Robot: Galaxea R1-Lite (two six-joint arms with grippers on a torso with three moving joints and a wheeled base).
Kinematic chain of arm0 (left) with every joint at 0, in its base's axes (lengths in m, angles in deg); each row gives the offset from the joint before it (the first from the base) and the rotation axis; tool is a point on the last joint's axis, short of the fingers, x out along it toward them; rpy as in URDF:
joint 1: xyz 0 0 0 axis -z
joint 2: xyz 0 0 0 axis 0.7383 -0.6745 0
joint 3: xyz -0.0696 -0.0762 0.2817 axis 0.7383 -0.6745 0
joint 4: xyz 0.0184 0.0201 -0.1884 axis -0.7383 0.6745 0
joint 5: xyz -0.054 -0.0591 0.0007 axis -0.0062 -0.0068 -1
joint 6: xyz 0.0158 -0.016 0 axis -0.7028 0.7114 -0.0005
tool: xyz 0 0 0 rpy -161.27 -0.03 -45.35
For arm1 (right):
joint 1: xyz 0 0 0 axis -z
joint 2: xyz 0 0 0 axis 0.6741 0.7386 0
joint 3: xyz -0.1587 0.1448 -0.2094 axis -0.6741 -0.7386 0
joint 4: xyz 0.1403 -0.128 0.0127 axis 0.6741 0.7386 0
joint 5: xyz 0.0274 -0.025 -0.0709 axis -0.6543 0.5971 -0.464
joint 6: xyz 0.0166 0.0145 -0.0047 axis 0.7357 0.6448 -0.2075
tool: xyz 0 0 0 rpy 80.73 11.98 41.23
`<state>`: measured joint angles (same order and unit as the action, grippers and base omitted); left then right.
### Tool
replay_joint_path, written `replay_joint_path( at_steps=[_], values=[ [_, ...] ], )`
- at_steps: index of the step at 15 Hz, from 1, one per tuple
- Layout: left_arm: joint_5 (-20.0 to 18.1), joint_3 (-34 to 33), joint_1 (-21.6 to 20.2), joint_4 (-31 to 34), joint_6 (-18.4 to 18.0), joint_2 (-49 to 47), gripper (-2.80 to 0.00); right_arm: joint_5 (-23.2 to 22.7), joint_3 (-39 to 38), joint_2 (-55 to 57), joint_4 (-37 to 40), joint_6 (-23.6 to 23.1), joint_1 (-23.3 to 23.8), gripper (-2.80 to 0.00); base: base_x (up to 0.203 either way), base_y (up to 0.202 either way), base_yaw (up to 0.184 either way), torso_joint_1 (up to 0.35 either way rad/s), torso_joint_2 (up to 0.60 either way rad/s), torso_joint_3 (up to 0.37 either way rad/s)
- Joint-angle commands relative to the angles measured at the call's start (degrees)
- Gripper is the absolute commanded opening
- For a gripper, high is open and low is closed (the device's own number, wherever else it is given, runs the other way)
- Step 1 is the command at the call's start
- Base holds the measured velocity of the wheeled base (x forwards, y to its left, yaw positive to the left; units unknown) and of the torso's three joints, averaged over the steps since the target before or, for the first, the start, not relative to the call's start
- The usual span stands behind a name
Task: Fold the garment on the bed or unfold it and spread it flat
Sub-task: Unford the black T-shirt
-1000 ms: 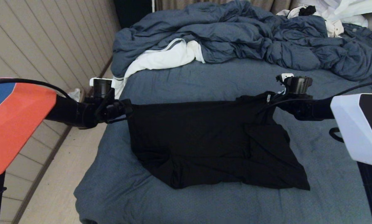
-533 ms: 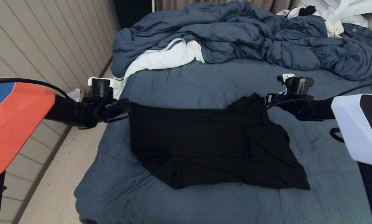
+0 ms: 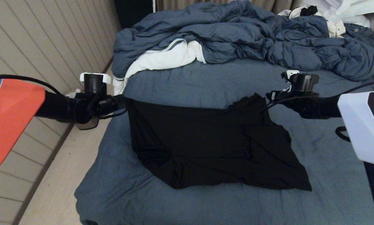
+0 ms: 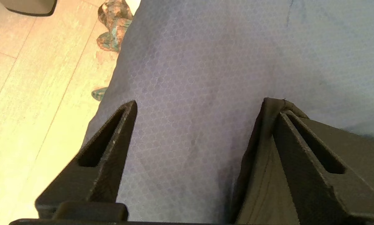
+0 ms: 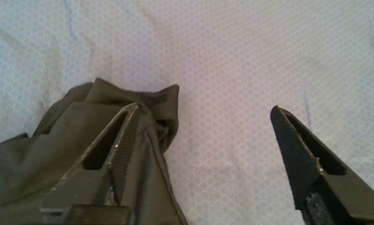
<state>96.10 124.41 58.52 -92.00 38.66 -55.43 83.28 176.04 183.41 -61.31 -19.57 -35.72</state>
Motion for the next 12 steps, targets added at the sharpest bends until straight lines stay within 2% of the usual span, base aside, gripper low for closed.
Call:
replay_joint_path(
  at_steps=[1,12],
  values=[
    [0.1,-0.2,0.0,0.1,-0.1,-0.6,0.0,0.1,-0.1,0.0,-0.1,0.0,0.0,0.0,0.0,0.0,0.0,0.0,0.0,0.0],
    [0.1,0.1,-0.6,0.4,-0.8,-1.9,0.0,0.1,-0.1,0.0,-0.1,0.0,0.0,0.0,0.0,0.0,0.0,0.0,0.0,0.0]
  ],
)
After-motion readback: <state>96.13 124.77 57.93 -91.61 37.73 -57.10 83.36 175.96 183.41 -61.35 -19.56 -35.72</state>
